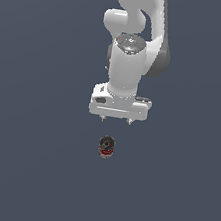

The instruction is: Pick up the object and move it to a goal position.

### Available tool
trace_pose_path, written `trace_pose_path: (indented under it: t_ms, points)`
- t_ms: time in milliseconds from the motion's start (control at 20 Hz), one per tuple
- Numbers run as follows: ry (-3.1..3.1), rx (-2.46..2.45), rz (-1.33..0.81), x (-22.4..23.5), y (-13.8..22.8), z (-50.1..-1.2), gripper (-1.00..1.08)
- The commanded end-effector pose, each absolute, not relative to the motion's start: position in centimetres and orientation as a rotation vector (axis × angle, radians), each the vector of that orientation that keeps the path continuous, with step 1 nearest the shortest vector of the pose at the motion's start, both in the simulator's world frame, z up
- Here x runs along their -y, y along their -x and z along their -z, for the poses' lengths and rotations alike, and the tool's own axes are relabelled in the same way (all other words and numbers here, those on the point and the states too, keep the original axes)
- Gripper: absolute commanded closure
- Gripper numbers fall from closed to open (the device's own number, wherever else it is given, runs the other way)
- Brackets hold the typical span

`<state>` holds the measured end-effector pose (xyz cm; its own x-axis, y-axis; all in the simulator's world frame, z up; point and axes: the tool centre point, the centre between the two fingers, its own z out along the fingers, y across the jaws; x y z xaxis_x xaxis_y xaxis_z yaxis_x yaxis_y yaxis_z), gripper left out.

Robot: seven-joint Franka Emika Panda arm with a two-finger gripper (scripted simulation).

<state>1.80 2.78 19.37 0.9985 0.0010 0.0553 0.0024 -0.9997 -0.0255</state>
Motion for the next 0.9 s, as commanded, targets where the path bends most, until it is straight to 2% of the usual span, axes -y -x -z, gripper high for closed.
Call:
trace_pose_path:
  t_ms: [0,850]
  points:
    - [3.114,-0.014,0.084,-2.8,-1.9,-19.3,-0.92]
    - [3.077,-0.5,0.039,-1.8,-4.6,-16.4,-0.92]
